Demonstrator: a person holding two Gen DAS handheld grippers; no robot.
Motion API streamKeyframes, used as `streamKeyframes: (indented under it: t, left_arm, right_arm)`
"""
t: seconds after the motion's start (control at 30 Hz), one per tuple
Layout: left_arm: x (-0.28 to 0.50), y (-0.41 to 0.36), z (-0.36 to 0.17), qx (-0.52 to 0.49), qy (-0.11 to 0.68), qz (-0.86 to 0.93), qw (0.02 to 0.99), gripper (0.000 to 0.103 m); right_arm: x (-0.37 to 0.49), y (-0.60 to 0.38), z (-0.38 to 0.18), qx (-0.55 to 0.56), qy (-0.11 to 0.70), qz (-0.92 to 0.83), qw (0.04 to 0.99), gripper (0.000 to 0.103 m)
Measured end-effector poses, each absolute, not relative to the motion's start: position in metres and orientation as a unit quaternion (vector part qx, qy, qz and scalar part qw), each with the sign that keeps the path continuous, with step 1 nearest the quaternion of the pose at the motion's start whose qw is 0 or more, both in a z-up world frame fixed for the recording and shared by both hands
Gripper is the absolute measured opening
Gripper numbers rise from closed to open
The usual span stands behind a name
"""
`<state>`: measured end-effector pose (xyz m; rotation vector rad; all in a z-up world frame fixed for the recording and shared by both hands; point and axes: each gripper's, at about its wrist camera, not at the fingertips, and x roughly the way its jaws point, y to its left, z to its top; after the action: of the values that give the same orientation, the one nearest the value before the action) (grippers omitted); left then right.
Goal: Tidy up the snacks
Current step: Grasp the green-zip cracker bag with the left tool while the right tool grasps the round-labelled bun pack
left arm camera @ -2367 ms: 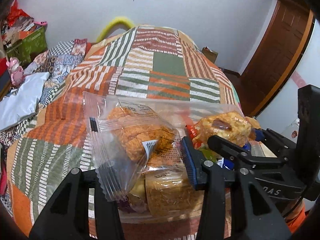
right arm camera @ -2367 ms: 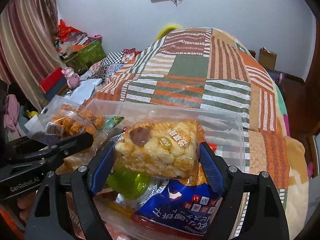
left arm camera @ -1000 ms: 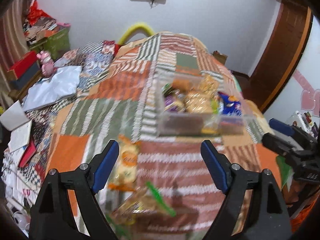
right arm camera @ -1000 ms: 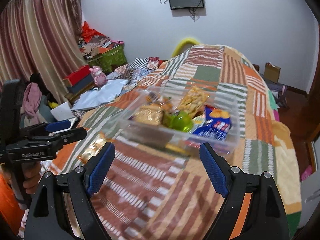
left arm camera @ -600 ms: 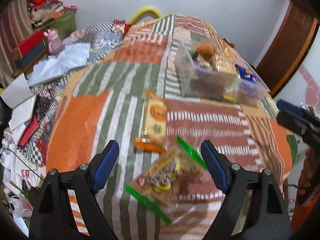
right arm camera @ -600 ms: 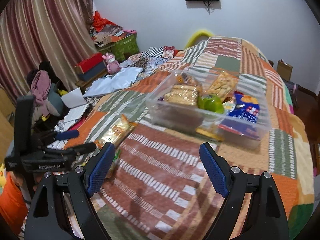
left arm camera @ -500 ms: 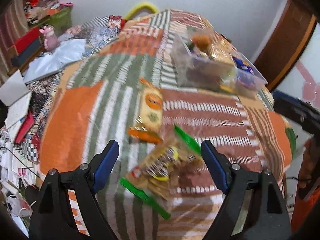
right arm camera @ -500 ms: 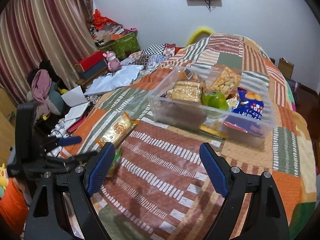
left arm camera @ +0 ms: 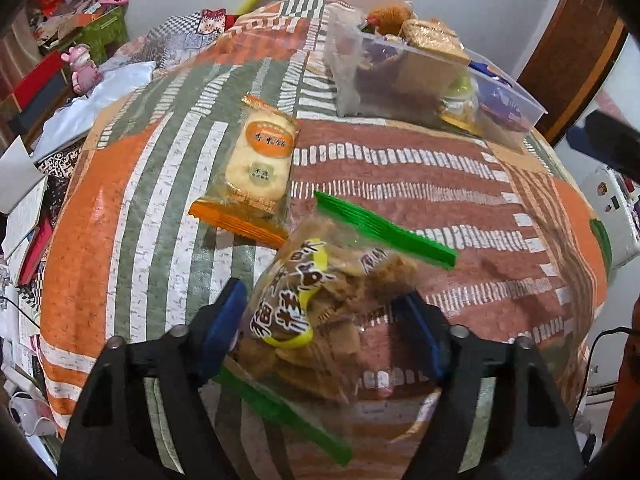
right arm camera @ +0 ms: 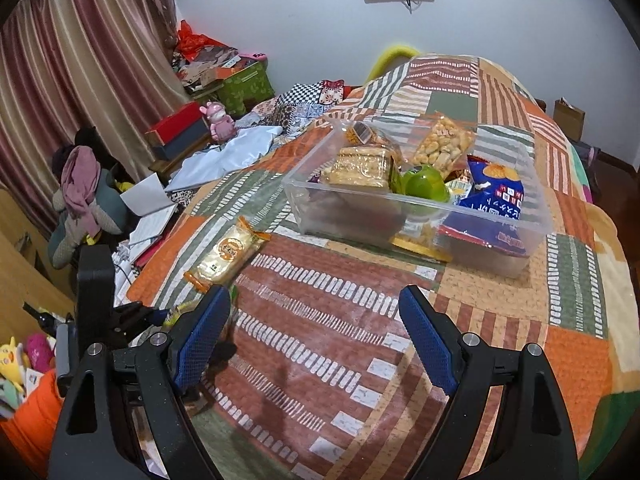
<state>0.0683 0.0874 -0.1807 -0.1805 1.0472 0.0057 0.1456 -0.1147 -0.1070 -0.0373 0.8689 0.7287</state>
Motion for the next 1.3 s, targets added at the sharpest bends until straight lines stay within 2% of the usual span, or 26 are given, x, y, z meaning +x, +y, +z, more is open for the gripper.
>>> streamKeyframes:
  t: [0.1, 0.53, 1.13, 1.3]
  left_arm:
    - [0.064, 0.085, -0.174, -0.079, 0.489, 0.0, 0.868, 0.059]
    - [0.048, 0.126, -0.116, -0.082, 0.405, 0.046, 0.909, 0.055]
    - [0.064, 0.195, -0.132, -0.125, 0.391, 0.08, 0.909, 0.054]
    - [0.071, 0.201, -0.139, -0.127, 0.393, 0.078, 0.907, 0.054]
  right_arm:
    - [0.147, -0.114, -0.11, -0.019, 0.414, 0.345, 0.842, 0.085]
    - [0.152, -0.079, -0.116, -0.036, 0.424, 0.368, 0.827, 0.084]
    - [0.17, 0.024, -0.156, -0.076, 0.486, 0.404, 0.771, 0.084]
    - [0.179, 0.038, -0.173, -0.071, 0.515, 0.403, 0.753, 0.078]
